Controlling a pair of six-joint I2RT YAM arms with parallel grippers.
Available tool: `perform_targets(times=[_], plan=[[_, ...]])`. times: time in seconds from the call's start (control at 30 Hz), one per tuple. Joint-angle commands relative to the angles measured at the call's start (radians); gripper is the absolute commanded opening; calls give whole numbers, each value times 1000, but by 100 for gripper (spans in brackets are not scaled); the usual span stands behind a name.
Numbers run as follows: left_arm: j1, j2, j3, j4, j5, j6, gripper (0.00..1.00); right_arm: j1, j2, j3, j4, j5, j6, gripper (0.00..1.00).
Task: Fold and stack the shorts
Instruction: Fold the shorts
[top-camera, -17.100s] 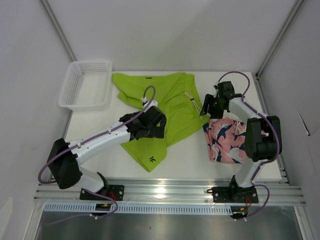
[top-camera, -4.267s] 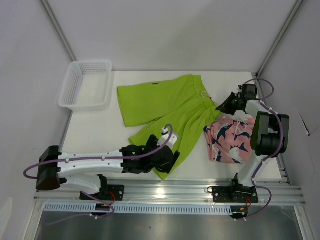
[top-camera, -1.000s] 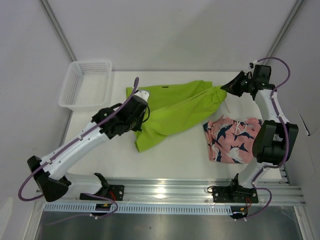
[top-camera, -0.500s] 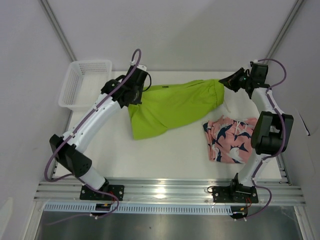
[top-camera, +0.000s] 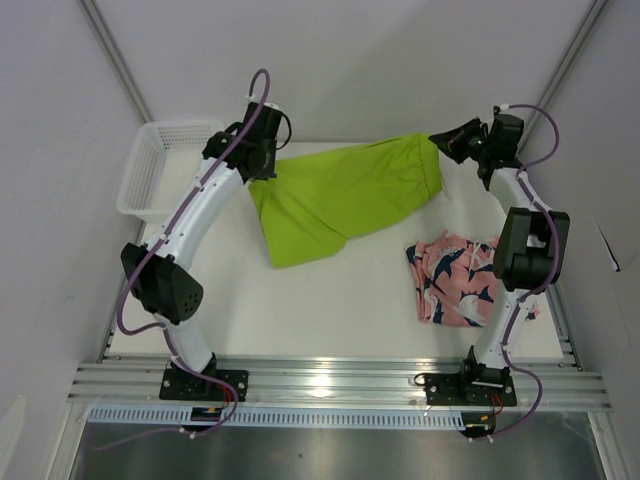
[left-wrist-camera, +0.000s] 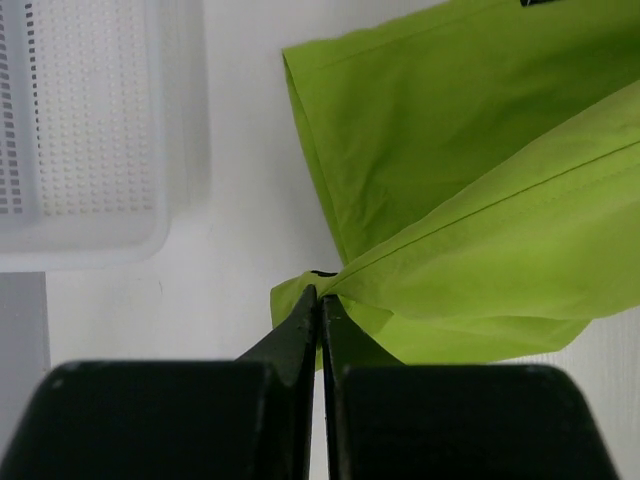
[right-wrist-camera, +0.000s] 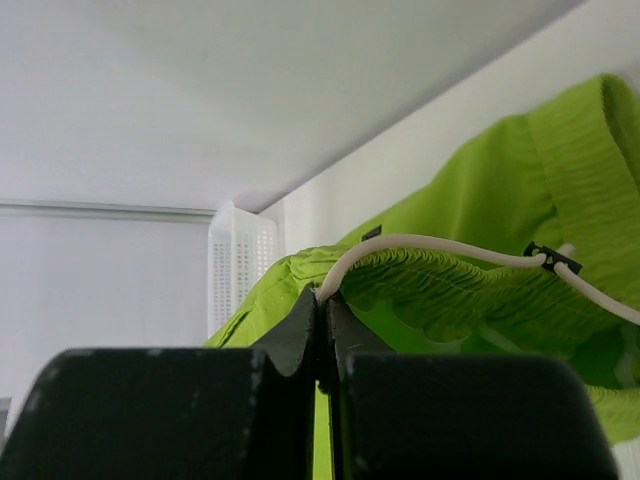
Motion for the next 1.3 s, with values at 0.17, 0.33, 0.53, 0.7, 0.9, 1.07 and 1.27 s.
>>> perform_targets(times=[0.17,0.33,0.53,0.7,0.9,1.07,1.27], plan=[[90,97,123,96,44,71,0,31,158,171,215,29,74,0],[121,199,142,116,60,78,0,55,302,312,255,26,91,0],[168,306,139,185,55,69,0,73,479,473,304,32,115,0],[202,346,150,271,60,68,0,86,552,541,390,83,112,3],[221,396,189,315,9,71,51,84,655,714,361,97,84,87],[227,351,216,311,64,48,85,66,512,606,271,93,-61,93],[218,239,125,341,133,34,89,43,318,353,68,123,-282,93]])
